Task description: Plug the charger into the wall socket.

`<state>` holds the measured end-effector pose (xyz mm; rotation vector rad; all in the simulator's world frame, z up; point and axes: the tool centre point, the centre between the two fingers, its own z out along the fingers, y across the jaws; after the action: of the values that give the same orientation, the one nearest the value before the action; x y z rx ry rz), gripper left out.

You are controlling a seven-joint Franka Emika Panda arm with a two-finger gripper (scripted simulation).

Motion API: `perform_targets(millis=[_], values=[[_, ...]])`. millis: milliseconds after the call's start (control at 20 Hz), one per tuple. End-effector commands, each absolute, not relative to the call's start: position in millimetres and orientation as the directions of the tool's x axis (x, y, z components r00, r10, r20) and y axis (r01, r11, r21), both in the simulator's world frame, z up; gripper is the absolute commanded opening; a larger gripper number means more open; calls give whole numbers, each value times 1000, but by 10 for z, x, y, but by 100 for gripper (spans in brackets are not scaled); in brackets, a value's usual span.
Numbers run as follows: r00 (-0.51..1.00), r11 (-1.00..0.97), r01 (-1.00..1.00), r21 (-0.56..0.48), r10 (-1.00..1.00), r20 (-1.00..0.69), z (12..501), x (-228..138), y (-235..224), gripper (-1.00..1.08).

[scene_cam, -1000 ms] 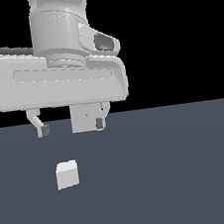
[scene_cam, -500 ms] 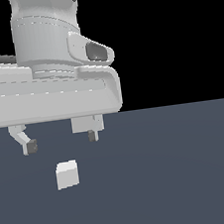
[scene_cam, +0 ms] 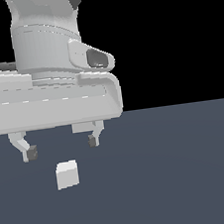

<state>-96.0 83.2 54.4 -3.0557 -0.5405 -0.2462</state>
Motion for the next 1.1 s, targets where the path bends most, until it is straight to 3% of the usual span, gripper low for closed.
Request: perform_targets(millis=[0, 600, 650, 1050], values=[[927, -939, 344, 0, 339, 160, 459, -967, 832, 100], [926, -939, 345, 1, 340, 161, 118, -967, 833, 100], [926, -939, 345, 1, 340, 161, 118, -967, 833, -100], [926, -939, 345, 1, 340, 161, 118, -967, 833, -100]])
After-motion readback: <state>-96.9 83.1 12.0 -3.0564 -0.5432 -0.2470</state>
